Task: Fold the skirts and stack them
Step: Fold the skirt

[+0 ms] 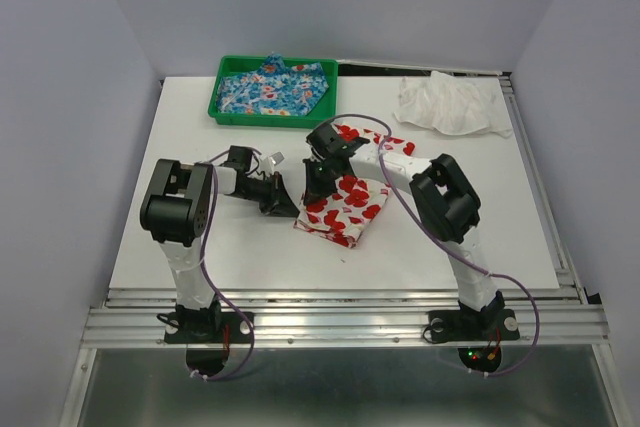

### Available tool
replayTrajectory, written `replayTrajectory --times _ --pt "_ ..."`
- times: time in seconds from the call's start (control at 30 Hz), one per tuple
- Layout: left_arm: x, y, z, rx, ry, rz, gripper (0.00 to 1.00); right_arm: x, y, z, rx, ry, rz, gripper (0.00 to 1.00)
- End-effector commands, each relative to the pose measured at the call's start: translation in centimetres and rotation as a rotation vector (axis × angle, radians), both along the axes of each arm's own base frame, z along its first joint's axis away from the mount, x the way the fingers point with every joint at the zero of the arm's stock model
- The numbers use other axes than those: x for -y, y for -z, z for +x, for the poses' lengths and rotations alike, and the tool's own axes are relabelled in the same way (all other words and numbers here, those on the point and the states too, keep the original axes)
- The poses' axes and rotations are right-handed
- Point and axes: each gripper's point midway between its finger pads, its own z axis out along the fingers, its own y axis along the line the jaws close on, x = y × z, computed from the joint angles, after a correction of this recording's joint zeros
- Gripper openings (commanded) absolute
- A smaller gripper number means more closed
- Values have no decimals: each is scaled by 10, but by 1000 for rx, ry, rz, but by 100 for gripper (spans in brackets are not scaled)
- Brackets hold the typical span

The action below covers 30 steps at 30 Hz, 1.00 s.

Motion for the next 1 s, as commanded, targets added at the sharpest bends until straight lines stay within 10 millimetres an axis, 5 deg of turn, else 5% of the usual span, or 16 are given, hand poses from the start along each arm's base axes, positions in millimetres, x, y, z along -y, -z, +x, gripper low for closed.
replayTrajectory --times 0.0,0.4,0.6,0.97 --pt "-13 36 -8 -30 -12 150 0 -17 -25 7 41 -11 73 1" --pt "-16 32 -3 -15 -30 159 0 -16 22 -16 -36 -41 43 1" --pt "-17 10 0 39 -37 125 0 -4 59 -20 -55 -44 -29 1" --pt "-29 -51 19 270 -12 53 1 1 73 -22 -58 -59 -58 1"
